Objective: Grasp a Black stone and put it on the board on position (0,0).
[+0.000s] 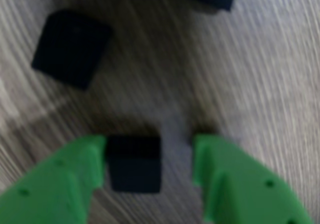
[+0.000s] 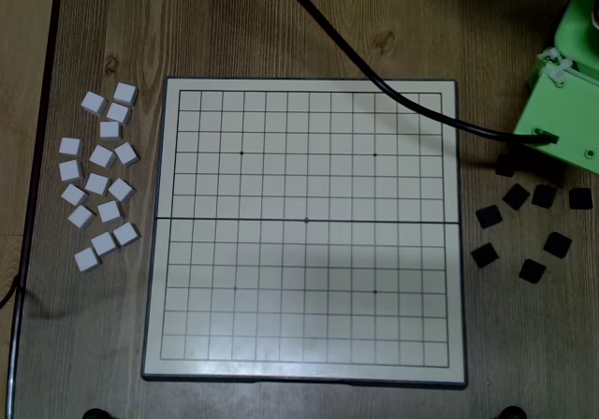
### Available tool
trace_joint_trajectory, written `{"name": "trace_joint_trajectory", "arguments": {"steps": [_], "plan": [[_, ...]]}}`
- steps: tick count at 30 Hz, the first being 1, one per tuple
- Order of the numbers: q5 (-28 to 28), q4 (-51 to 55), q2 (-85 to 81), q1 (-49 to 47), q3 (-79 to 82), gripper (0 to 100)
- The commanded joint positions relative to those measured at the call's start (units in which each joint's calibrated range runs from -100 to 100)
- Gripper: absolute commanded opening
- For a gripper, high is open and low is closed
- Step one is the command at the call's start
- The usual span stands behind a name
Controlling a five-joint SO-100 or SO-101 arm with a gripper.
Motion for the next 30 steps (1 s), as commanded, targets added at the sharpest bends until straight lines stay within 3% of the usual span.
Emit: {"name": "trace_joint_trajectory", "arguments": {"steps": [1, 30], "plan": [[-0.4, -0.7, -2.2, -1.2, 0.2, 12], [-0.6, -0.8, -3.1, -2.1, 0.5, 6]]}}
